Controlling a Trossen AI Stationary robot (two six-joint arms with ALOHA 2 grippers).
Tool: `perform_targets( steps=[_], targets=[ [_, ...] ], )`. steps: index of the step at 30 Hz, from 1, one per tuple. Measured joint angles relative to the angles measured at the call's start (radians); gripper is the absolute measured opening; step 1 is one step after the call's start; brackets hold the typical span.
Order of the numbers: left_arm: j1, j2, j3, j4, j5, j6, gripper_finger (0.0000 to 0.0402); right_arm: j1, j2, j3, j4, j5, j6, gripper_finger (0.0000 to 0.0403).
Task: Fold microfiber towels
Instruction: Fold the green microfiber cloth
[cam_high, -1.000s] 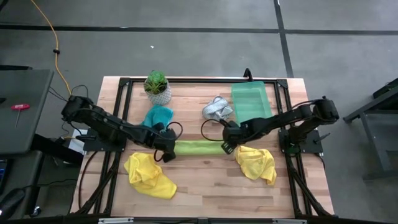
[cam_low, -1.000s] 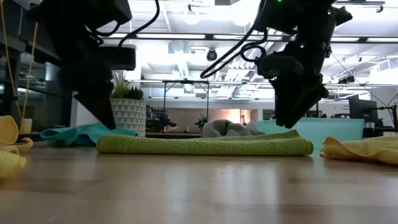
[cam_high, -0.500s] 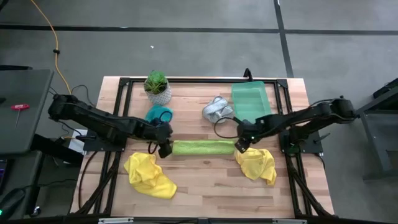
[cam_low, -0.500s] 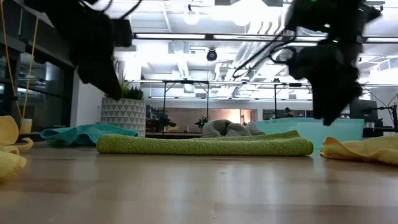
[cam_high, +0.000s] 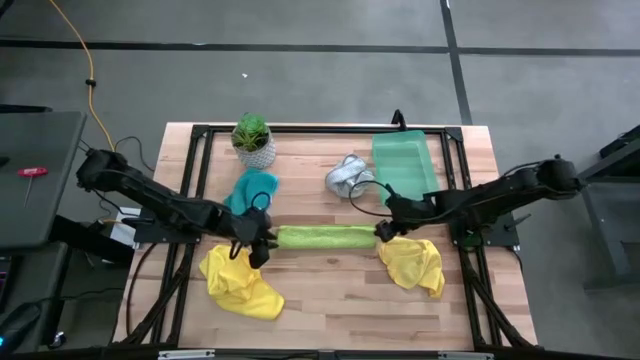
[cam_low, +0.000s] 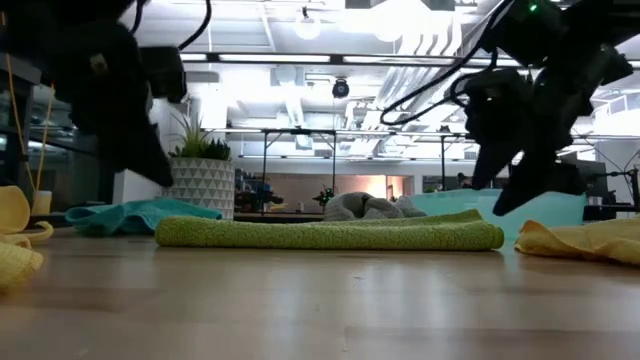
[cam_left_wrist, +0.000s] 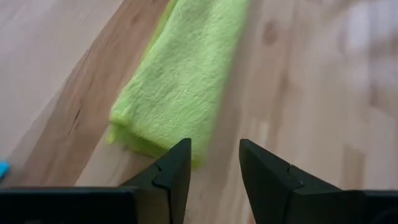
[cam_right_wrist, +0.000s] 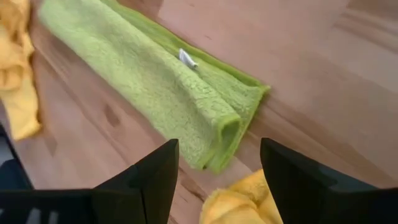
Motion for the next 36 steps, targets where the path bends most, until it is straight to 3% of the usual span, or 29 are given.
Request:
perform_targets(
  steps=[12, 22, 26, 31, 36],
  targets=[
    [0.005, 0.129, -0.001, -0.012, -0.054, -0.002, 0.0108, 0.000, 0.233, 0.001, 0.209, 0.000, -0.015, 0.0218],
    [0.003, 0.234, 0.002, 0.052, -0.024, -0.001, 0.0106, 0.000, 0.262, 0.003, 0.246, 0.014, 0.005, 0.0207],
    [0.003, 0.237, 0.002, 0.079, -0.030, 0.000, 0.0106, -0.001, 0.263, 0.002, 0.234, 0.008, 0.030, 0.0148],
    [0.004, 0.240, 0.001, 0.110, -0.027, 0.007, 0.0104, -0.002, 0.220, -0.004, 0.203, 0.001, -0.005, 0.0017],
    [0.003, 0.241, 0.028, 0.113, -0.006, 0.023, 0.0102, -0.022, 0.091, -0.002, 0.077, -0.024, -0.007, 0.0007]
  ],
)
